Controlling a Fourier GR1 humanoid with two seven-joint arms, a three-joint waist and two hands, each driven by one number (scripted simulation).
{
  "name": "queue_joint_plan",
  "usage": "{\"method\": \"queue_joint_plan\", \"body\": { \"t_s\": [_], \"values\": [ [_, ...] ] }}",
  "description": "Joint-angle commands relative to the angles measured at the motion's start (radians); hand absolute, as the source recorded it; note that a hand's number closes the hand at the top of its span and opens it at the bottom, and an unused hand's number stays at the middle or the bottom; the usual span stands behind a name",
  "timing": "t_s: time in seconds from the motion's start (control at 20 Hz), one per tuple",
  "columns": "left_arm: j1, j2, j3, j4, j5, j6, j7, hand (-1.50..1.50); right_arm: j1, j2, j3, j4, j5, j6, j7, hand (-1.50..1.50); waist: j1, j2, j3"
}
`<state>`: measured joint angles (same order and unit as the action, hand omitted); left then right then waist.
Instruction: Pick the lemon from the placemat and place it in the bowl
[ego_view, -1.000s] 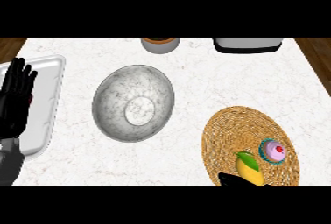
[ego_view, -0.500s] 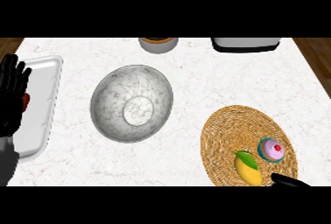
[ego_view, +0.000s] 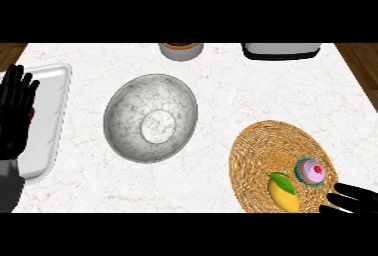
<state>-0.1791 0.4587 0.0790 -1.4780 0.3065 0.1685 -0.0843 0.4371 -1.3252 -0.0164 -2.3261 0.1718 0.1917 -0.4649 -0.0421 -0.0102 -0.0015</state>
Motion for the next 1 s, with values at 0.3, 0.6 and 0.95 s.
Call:
{"method": "queue_joint_plan", "body": {
  "t_s": [0.3, 0.6, 0.95],
  "values": [
    [-0.047, -0.015, 0.009, -0.004, -0.022, -0.010, 0.034, 0.00, 0.087, 0.080, -0.121, 0.024, 0.210, 0.173, -0.033, -1.50, 0.019, 0.006, 0.002],
    [-0.077, -0.033, 0.030, 0.065, -0.031, -0.060, -0.005, 0.00, -0.065, 0.197, 0.010, 0.036, 0.266, 0.250, 0.049, -1.50, 0.045, 0.013, 0.001],
    [-0.055, -0.045, 0.034, -0.011, -0.053, -0.056, 0.043, 0.00, -0.149, 0.323, 0.140, 0.206, 0.440, 0.278, -0.013, -1.50, 0.048, 0.012, 0.002]
  ]
}}
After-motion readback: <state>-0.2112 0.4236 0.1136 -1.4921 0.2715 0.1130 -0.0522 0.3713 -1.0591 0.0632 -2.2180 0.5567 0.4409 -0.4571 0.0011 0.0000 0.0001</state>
